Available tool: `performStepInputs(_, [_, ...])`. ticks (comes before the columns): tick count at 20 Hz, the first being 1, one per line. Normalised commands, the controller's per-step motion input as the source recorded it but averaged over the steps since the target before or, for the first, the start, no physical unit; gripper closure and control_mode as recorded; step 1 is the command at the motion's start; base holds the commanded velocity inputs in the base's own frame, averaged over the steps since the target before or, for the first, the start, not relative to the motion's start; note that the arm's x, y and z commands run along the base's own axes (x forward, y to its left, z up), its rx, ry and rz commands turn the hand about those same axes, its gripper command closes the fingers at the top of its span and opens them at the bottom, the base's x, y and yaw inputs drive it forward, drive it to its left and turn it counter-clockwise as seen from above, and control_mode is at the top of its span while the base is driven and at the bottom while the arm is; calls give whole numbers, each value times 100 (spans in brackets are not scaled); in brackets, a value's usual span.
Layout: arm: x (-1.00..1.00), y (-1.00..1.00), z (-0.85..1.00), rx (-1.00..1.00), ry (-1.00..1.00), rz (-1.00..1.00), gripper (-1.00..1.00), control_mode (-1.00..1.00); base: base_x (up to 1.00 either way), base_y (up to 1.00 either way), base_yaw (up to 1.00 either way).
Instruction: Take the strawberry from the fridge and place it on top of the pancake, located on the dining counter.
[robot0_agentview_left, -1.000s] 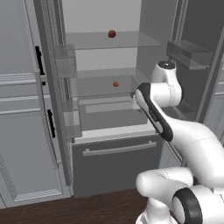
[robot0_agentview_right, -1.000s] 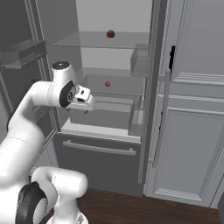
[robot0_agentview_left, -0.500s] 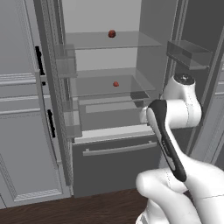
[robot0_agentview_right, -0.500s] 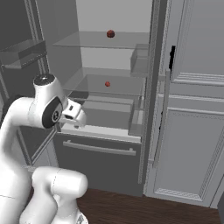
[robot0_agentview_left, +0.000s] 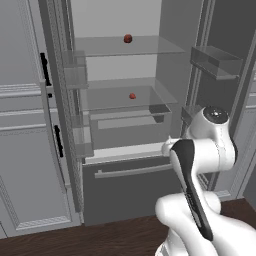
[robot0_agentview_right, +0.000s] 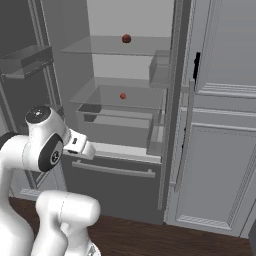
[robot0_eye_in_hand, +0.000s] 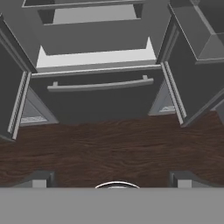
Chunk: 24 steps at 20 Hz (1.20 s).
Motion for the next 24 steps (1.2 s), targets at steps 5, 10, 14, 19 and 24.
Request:
performStepInputs(5, [-5,0,-1,0,0,0,-100,-100,0,0,0])
performStepInputs(10, [0,0,0,0,0,0,-100,-100,0,0,0])
performStepInputs(14, [1,17,0,0,-1,-1,-100,-100,0,0,0])
performStepInputs(19, [0,0,0,0,0,0,-100,100,49,20,-7])
performStepInputs(24, [0,0,0,0,0,0,-100,100,57,-8,0])
